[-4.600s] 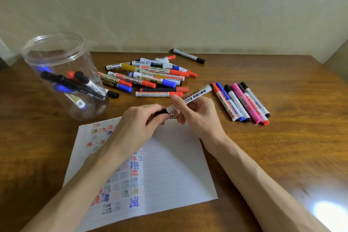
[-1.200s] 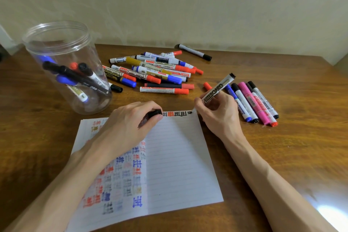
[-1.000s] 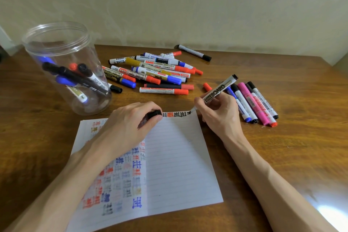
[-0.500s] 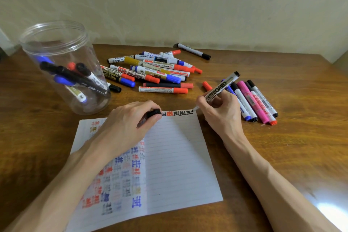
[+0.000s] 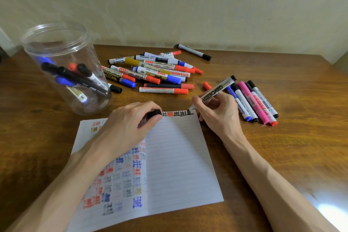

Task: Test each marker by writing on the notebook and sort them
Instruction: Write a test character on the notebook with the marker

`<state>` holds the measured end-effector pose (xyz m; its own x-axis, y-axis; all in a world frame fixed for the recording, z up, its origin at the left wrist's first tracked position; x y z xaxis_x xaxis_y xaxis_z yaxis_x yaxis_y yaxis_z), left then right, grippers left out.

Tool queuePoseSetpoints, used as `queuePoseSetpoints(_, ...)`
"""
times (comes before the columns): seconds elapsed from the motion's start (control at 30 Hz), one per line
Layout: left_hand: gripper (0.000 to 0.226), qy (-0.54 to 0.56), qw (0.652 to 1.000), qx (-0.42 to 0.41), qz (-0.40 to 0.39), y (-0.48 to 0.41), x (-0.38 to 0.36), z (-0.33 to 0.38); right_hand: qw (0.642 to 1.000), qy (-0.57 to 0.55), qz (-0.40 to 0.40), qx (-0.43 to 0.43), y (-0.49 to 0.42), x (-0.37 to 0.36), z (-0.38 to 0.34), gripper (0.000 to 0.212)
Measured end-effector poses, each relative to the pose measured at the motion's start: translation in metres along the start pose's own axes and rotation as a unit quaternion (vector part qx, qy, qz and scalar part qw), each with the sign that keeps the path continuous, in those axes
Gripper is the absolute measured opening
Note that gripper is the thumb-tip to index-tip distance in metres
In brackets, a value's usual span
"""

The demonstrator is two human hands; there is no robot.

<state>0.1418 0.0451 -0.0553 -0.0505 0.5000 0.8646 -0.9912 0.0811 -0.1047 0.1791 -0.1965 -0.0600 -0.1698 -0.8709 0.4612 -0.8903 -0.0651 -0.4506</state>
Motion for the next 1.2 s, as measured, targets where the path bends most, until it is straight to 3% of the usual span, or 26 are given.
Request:
queuePoseSetpoints(0.47, 0.03, 0.002, 1.0, 0.001, -0.002, 0.0006, 0.001, 0.0015, 1.0, 0.007, 0.007, -0.018, -0.0001, 0.0007, 0.004, 0.022)
queuePoseSetpoints(0.9, 0.032, 0.003, 1.0, -0.003, 0.002, 0.0003, 0.0001, 0.0013, 0.999, 0.03, -0.005, -0.014, -0.0011, -0.0002, 0.006, 0.017)
queuePoseSetpoints(1.2, 0.035, -0.001, 1.0, -0.001, -0.004, 0.0008, 0.0004, 0.0023, 0.999, 0.02, 0.029, -0.025, -0.0007, 0.0015, 0.0076, 0.015)
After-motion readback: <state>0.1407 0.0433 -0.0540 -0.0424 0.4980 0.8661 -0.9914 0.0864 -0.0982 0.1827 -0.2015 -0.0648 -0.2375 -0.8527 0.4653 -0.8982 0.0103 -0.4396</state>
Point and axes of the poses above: each hand's wrist, its own y-axis away from the middle knuckle, its own x-axis out of the back of the hand, z = x × y, the point moved 2 cm from there along -y, towards the middle knuckle, and after that the axes turned 15 degrees about x, right-handed, at the moved point
